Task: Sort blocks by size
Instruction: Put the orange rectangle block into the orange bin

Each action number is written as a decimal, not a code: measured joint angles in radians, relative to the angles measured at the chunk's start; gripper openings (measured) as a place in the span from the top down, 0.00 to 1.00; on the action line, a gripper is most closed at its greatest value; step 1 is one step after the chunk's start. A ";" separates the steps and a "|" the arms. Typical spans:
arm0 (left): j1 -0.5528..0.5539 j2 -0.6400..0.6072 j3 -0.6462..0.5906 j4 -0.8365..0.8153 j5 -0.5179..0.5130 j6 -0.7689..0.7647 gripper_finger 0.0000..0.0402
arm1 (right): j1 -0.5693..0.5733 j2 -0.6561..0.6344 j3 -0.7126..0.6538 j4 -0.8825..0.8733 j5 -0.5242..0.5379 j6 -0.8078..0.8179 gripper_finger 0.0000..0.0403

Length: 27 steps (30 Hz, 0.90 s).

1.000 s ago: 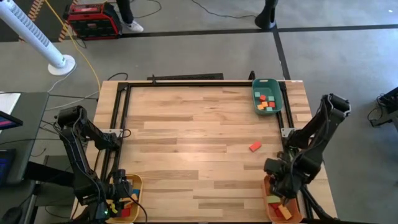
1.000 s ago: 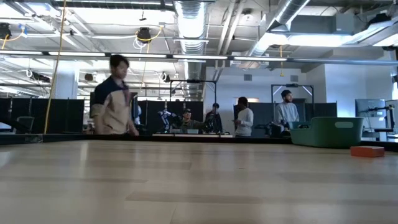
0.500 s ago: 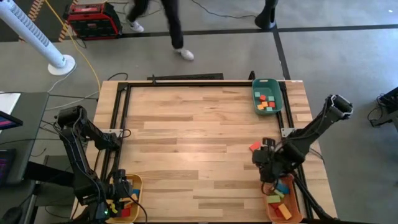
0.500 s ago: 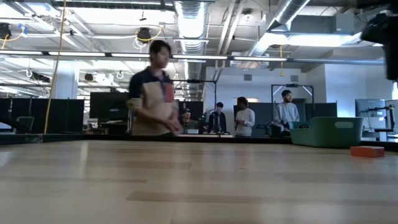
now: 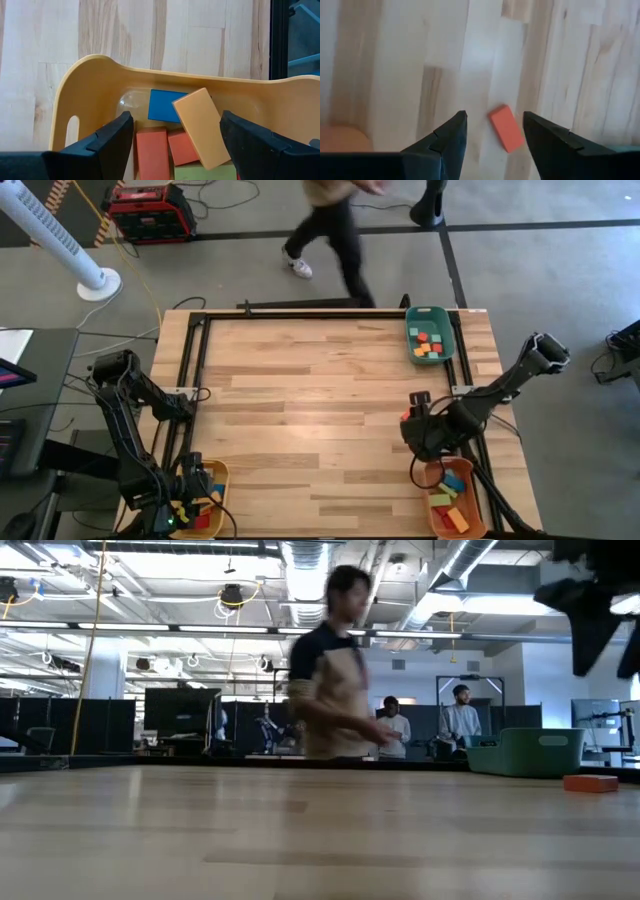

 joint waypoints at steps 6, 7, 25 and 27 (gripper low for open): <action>0.000 0.000 0.000 0.000 0.000 0.000 0.29 | -0.026 0.000 -0.112 -0.002 0.000 -0.053 0.43; 0.000 0.000 0.000 0.000 0.000 0.000 0.29 | -0.030 0.000 -0.130 -0.005 -0.001 -0.053 0.43; 0.000 0.000 0.000 0.000 0.000 0.000 0.29 | -0.189 0.001 -0.198 0.043 -0.035 -0.103 0.46; 0.000 0.000 0.000 0.000 0.000 0.000 0.29 | -0.202 0.001 -0.198 0.045 -0.046 -0.105 0.46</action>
